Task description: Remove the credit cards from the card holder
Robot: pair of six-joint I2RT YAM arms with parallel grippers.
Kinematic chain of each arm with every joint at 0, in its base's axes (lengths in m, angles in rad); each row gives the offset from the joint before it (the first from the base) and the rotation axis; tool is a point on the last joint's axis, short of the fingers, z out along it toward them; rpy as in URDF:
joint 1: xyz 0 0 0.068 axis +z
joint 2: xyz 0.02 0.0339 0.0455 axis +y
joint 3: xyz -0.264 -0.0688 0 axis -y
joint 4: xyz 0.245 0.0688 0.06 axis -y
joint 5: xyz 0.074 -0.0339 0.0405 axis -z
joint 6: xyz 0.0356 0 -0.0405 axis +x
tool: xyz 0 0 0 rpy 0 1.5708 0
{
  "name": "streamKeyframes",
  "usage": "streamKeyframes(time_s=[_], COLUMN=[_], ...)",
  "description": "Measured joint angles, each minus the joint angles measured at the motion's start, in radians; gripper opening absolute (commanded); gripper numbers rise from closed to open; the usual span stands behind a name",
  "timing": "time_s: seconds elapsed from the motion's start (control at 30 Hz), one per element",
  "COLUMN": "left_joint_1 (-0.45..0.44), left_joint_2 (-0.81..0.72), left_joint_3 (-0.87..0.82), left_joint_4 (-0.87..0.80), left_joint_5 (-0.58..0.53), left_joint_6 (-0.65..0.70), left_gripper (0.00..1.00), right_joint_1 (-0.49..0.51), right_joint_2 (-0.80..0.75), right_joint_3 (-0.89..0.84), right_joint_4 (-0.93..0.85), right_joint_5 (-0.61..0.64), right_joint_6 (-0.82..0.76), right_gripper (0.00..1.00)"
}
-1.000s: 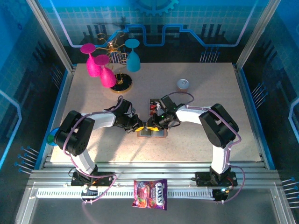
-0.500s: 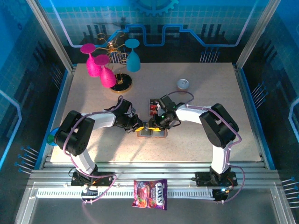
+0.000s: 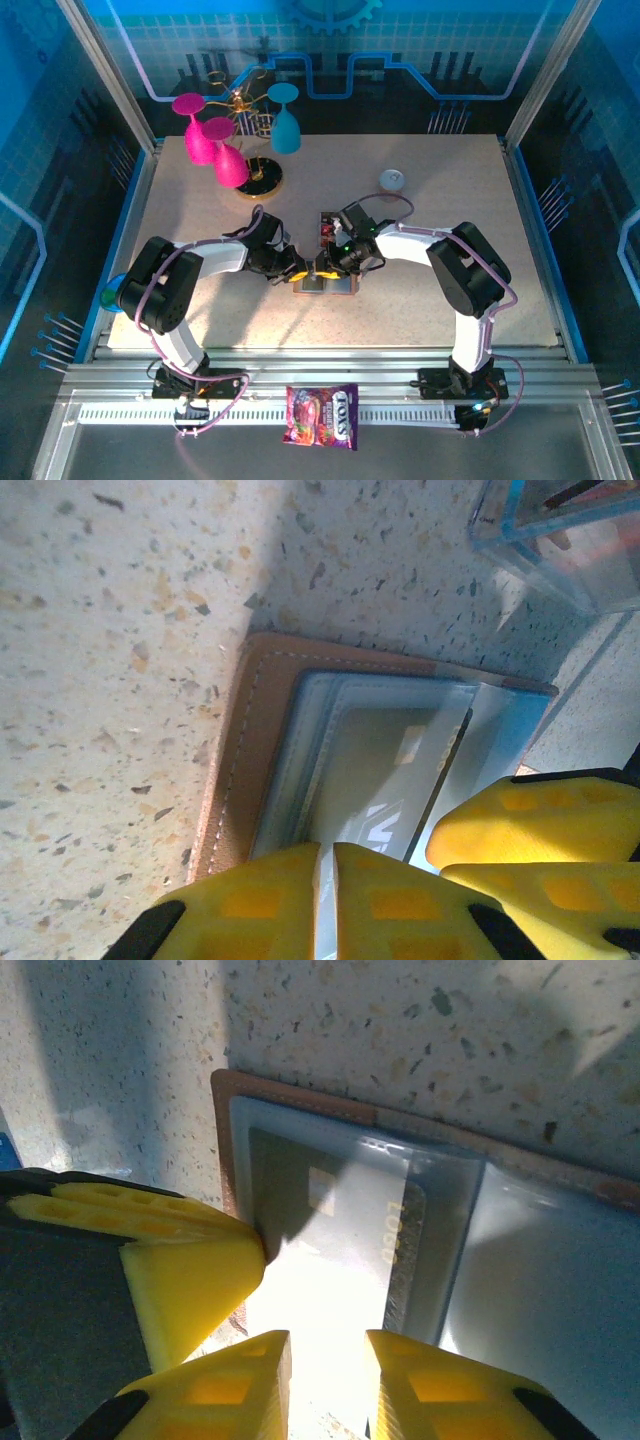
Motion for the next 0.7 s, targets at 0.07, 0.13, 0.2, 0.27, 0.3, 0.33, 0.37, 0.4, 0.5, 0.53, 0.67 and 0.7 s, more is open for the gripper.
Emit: streamKeyframes(time_s=[0.07,0.13,0.2,0.27,0.3,0.33,0.37,0.4,0.5,0.53,0.67,0.7], left_joint_1=[0.0,0.0,0.0,0.0,0.0,0.0,0.0,0.0,0.0,0.0,0.0,0.0], left_joint_2=[0.0,0.0,0.0,0.0,0.0,0.0,0.0,0.0,0.0,0.0,0.0,0.0], left_joint_3=[0.0,0.0,0.0,0.0,0.0,0.0,0.0,0.0,0.0,0.0,0.0,0.0], left_joint_4=[0.0,0.0,0.0,0.0,0.0,0.0,0.0,0.0,0.0,0.0,0.0,0.0], left_joint_5=[0.0,0.0,0.0,0.0,0.0,0.0,0.0,0.0,0.0,0.0,0.0,0.0], left_joint_6=[0.0,0.0,0.0,0.001,0.001,0.002,0.002,0.003,0.003,0.003,0.003,0.003], left_gripper=[0.13,0.14,0.14,0.14,0.14,0.14,0.14,0.14,0.14,0.14,0.14,0.14], right_joint_1=[0.0,0.0,0.0,0.0,0.0,0.0,0.0,0.0,0.0,0.0,0.0,0.0], right_joint_2=[0.0,0.001,0.004,0.009,0.01,0.011,0.011,0.011,0.011,0.011,0.011,0.011], right_joint_3=[0.0,0.0,0.0,0.0,0.0,0.0,0.0,0.002,0.009,0.012,0.017,0.019], right_joint_4=[0.002,0.002,0.001,-0.003,-0.006,-0.006,-0.008,-0.013,-0.034,-0.042,-0.079,-0.087], right_joint_5=[0.0,0.0,0.001,0.004,0.005,0.005,0.005,0.005,0.015,0.02,0.042,0.046], right_joint_6=[0.0,-0.001,-0.001,-0.001,-0.001,-0.002,-0.005,-0.008,-0.018,-0.021,-0.039,-0.043], right_gripper=[0.28,0.29,0.3,0.3,0.3,0.3,0.3,0.3,0.3,0.31,0.31,0.31])
